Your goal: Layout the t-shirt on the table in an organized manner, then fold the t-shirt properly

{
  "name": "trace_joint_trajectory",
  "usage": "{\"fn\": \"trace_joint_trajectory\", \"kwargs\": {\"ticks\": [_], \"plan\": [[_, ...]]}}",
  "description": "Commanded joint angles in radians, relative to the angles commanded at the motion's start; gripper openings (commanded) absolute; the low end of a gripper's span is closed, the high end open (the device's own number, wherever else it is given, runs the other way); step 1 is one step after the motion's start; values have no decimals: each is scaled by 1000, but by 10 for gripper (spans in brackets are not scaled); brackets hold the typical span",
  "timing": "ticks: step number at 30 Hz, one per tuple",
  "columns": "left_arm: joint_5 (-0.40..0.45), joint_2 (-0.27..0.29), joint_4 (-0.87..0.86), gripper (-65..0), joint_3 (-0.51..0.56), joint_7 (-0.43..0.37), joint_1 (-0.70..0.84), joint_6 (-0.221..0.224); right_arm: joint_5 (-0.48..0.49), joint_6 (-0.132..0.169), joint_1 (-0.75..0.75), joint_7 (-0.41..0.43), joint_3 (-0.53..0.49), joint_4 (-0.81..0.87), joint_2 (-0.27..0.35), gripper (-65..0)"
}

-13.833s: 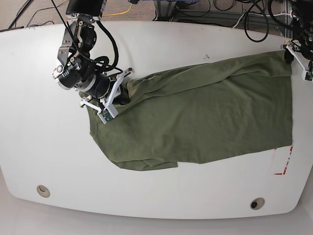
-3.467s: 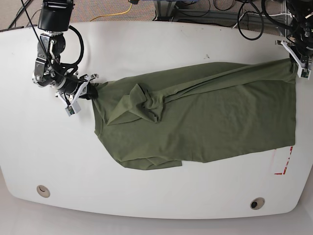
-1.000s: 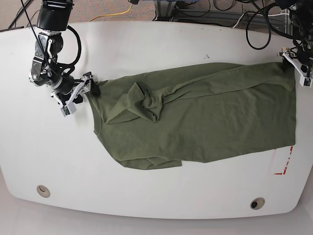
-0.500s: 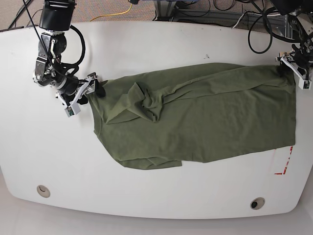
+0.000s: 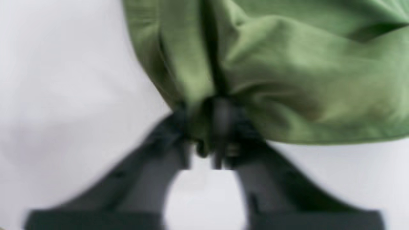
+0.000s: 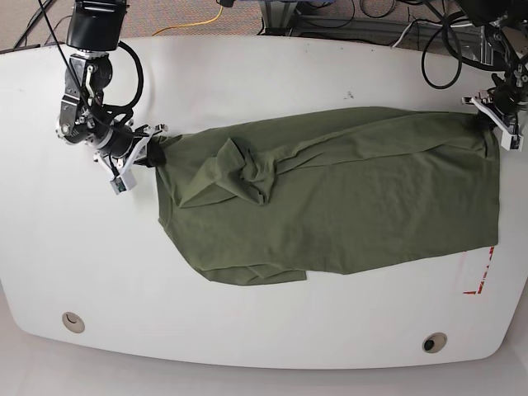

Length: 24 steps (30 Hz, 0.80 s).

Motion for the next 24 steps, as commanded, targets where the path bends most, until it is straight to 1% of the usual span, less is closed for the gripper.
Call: {"fn": "trace_joint_trajectory", "kwargs": {"ticks": [1, 5, 10, 12, 16, 19, 21, 24], "plan": [[0, -2, 3, -646, 18, 0, 2, 0, 0, 0, 0, 0, 0, 0, 0, -640], [0, 0, 26, -650, 49, 2, 23, 0, 0, 0, -9, 0, 2, 0, 3, -650], [-2, 12, 110, -650, 81, 6, 55, 0, 2, 0, -29, 0, 6, 3, 11, -650], [-2, 32, 144, -650, 97, 6, 77, 0, 2, 0, -49, 0, 37, 14, 21, -650], [0, 38, 216, -650, 109, 8, 120, 0, 0, 0, -91, -3, 92, 26, 29, -650], [0, 48, 249, -650, 123, 28, 138, 0, 0, 0, -118, -3, 114, 26, 34, -650], [-2, 54, 273, -650, 127, 49, 146, 0, 2, 0, -150, -3, 135, 28, 58, -650], [-2, 58, 302, -650, 127, 66, 163, 0, 5, 0, -190, -3, 155, 32, 74, -650]]}}
